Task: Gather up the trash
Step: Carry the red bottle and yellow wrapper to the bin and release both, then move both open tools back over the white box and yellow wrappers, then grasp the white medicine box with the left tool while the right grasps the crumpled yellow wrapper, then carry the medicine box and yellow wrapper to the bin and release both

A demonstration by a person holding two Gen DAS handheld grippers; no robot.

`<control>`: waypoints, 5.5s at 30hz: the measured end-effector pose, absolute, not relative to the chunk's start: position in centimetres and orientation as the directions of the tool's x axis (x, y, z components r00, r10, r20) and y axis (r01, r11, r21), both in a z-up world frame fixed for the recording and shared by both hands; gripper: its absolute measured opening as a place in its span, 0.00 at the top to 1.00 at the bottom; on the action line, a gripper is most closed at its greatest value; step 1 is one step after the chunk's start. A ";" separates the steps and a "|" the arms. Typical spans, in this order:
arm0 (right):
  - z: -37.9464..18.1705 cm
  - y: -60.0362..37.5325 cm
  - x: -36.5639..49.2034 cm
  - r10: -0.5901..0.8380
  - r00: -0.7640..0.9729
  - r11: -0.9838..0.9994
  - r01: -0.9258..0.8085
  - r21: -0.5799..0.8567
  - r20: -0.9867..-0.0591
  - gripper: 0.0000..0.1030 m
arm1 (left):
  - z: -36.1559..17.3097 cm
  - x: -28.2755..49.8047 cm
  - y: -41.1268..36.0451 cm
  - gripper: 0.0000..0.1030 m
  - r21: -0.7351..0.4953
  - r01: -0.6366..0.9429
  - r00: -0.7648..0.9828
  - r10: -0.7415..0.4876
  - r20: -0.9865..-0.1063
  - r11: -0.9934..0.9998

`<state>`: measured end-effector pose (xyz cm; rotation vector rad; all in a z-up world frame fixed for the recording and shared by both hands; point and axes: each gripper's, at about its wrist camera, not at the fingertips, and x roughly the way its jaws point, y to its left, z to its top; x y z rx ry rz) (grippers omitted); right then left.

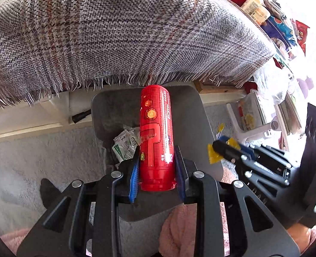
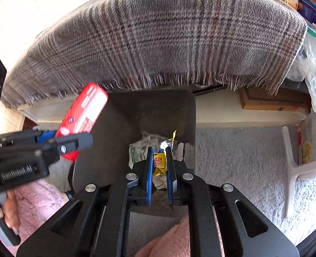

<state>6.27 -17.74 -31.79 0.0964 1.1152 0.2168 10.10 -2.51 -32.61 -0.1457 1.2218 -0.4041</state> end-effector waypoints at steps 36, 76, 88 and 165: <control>-26.5 -20.2 7.3 0.277 0.471 0.959 -0.078 0.273 -0.838 0.03 | -23.1 10.9 0.4 0.08 -0.256 0.186 0.488 -0.316 -0.814 0.948; -13.6 -29.2 33.0 0.153 0.649 0.974 0.028 0.225 -0.745 0.03 | -15.8 30.8 -11.1 0.08 -0.159 0.229 0.514 -0.258 -0.818 0.960; -17.0 -28.8 38.2 0.219 0.576 0.963 0.001 0.268 -0.788 0.03 | -19.5 33.4 -12.4 0.23 -0.158 0.197 0.471 -0.235 -0.850 0.968; -20.6 -21.3 6.8 0.198 0.587 0.977 -0.055 0.205 -0.785 0.49 | -24.5 6.7 -4.6 1.00 -0.266 0.320 0.381 -0.381 -0.843 0.909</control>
